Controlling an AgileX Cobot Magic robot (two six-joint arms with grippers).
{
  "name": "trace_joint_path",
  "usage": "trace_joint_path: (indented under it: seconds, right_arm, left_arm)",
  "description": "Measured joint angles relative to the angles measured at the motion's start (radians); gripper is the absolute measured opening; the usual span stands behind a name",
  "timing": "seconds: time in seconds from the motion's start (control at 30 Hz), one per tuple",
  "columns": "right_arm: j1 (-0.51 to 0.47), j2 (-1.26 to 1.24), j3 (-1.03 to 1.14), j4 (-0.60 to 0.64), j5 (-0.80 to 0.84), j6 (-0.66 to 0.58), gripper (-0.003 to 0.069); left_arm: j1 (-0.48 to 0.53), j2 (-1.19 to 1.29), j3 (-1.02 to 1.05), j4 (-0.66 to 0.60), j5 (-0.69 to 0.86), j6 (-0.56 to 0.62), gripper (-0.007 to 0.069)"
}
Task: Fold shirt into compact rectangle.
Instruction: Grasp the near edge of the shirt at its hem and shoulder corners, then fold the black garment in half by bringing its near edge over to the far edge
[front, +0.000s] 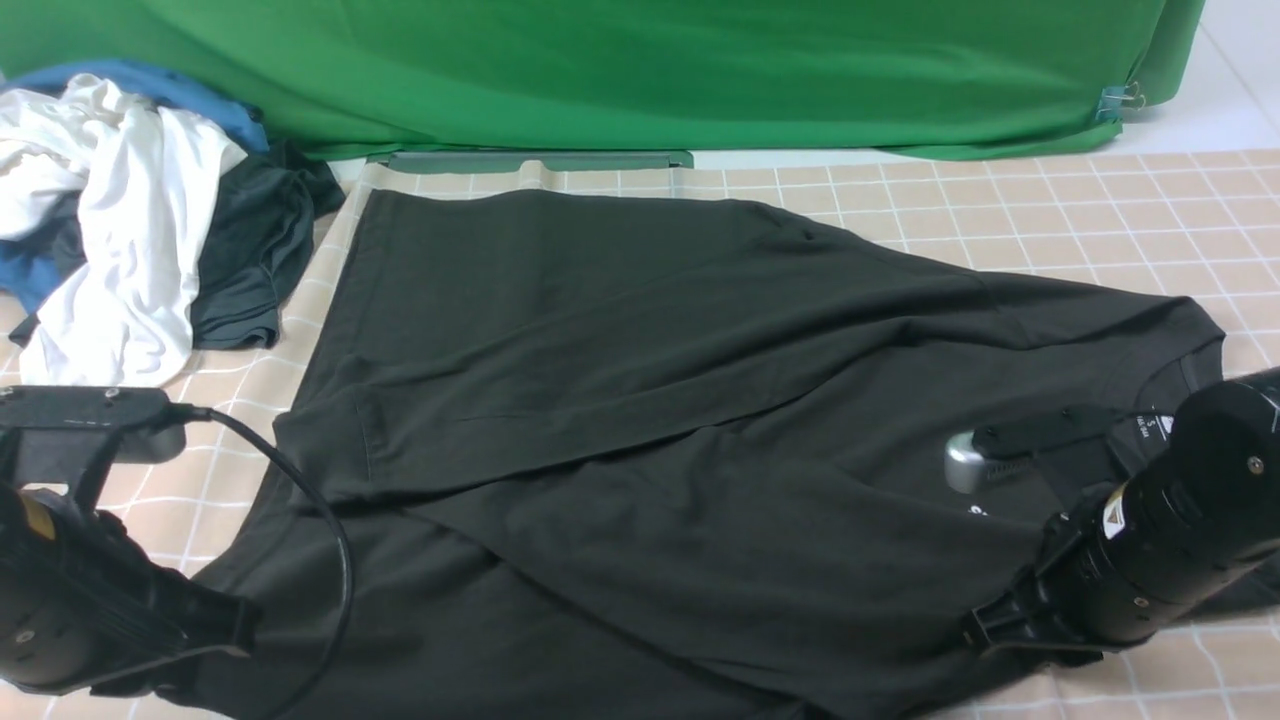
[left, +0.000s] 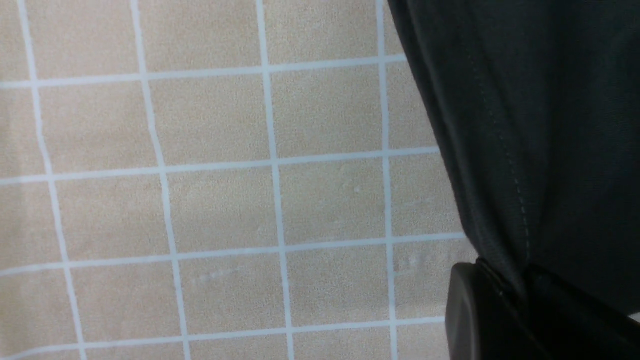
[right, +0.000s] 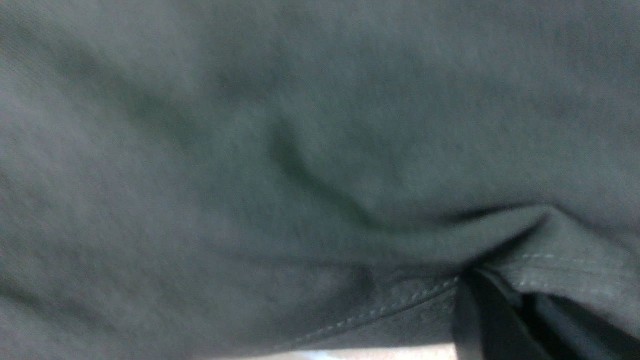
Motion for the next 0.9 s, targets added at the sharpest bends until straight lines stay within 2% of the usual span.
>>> trace_joint_path:
  seconds: [0.33,0.53,0.7,0.9]
  right_arm:
    - [-0.003,-0.191,-0.039,-0.018,0.099,-0.02,0.0052]
    - [-0.126,-0.215,-0.204,-0.018,0.206,-0.069,0.0052]
    - [-0.24,-0.08,-0.447,-0.019,0.273,-0.145,0.0052]
    - [-0.287,0.187,-0.744,-0.018,0.321,-0.172,0.0052]
  left_arm:
    - [0.0,0.003,-0.14,-0.008,0.031,-0.033,0.0034]
    - [0.0,0.111,-0.31,0.023,-0.015,-0.095,0.0034]
    - [0.006,0.315,-0.515,0.018,-0.07,-0.119,0.0034]
    - [0.054,0.609,-0.813,0.007,-0.098,-0.123,0.0034]
